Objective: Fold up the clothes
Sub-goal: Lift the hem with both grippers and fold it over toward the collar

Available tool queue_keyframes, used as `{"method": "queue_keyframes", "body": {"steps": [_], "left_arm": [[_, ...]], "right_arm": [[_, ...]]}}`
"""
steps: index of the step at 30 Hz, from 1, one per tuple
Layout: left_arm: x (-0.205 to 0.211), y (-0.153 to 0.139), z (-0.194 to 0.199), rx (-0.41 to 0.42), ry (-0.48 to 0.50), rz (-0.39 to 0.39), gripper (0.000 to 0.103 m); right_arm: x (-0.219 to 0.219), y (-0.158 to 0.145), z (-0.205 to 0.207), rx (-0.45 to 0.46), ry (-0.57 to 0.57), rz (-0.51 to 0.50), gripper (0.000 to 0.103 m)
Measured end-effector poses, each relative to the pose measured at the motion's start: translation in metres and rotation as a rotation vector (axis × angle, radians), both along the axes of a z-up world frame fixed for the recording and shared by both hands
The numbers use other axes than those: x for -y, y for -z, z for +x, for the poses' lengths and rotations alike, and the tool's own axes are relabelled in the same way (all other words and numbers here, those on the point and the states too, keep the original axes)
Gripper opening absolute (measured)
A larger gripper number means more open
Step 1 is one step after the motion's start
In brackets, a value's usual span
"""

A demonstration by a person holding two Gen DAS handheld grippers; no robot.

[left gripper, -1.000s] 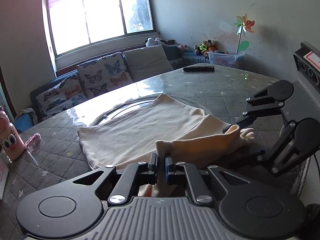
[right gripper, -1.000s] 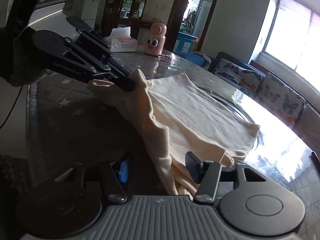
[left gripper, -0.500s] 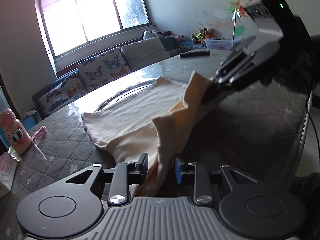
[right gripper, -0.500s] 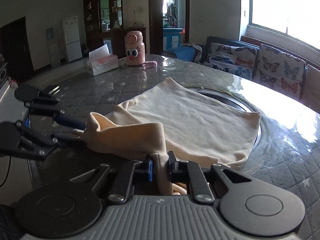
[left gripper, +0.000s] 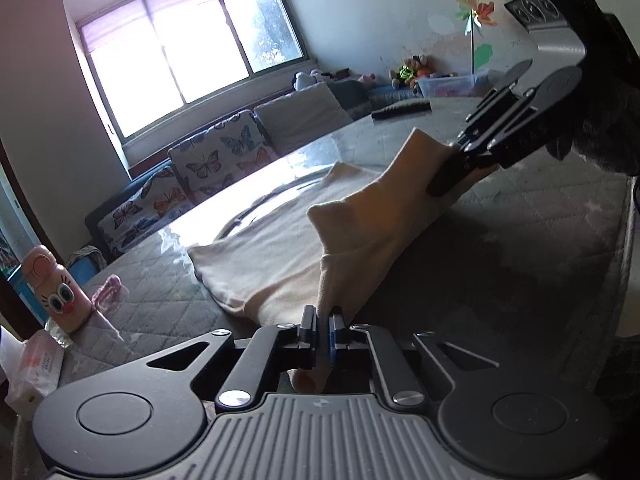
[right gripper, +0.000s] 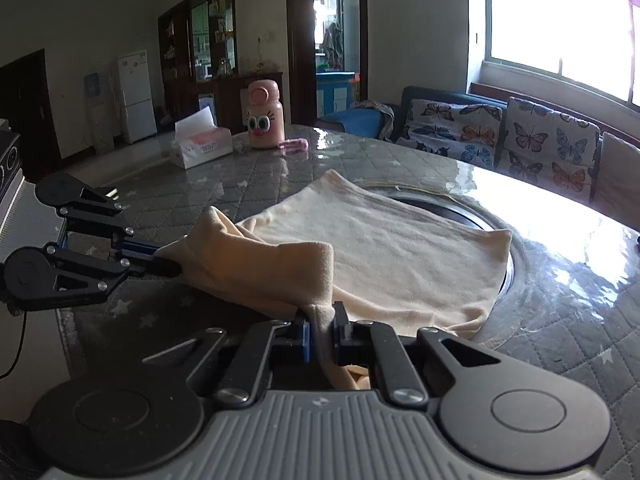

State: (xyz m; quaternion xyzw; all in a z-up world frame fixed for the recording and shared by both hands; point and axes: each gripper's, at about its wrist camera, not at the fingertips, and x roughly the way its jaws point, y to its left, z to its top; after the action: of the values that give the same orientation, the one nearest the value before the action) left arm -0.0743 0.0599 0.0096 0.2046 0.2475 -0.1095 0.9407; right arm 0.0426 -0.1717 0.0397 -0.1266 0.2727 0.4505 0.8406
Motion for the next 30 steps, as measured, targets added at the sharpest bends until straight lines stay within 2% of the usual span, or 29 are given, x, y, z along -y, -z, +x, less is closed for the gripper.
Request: {"method": "queue_keyframes", "body": {"steps": [5, 11, 15, 23, 30], "left_arm": [[0.004, -0.020, -0.030, 0.010, 0.033, -0.015, 0.006], [0.011, -0.041, -0.073, 0.000, 0.076, -0.037, 0.006], [0.014, -0.052, -0.096, -0.006, 0.099, -0.052, 0.006], [-0.004, -0.056, -0.047, 0.032, 0.056, -0.087, 0.006], [-0.029, -0.042, 0.036, -0.009, -0.011, -0.113, 0.006]], "right_arm": [[0.012, -0.013, -0.020, 0.016, -0.020, 0.019, 0.009], [0.040, -0.038, -0.074, 0.001, -0.076, 0.041, 0.009], [0.045, -0.046, -0.095, -0.016, -0.098, 0.029, 0.009], [0.030, -0.053, -0.066, -0.013, -0.080, 0.015, 0.008], [-0.003, -0.042, 0.011, -0.076, -0.037, -0.004, 0.008]]}}
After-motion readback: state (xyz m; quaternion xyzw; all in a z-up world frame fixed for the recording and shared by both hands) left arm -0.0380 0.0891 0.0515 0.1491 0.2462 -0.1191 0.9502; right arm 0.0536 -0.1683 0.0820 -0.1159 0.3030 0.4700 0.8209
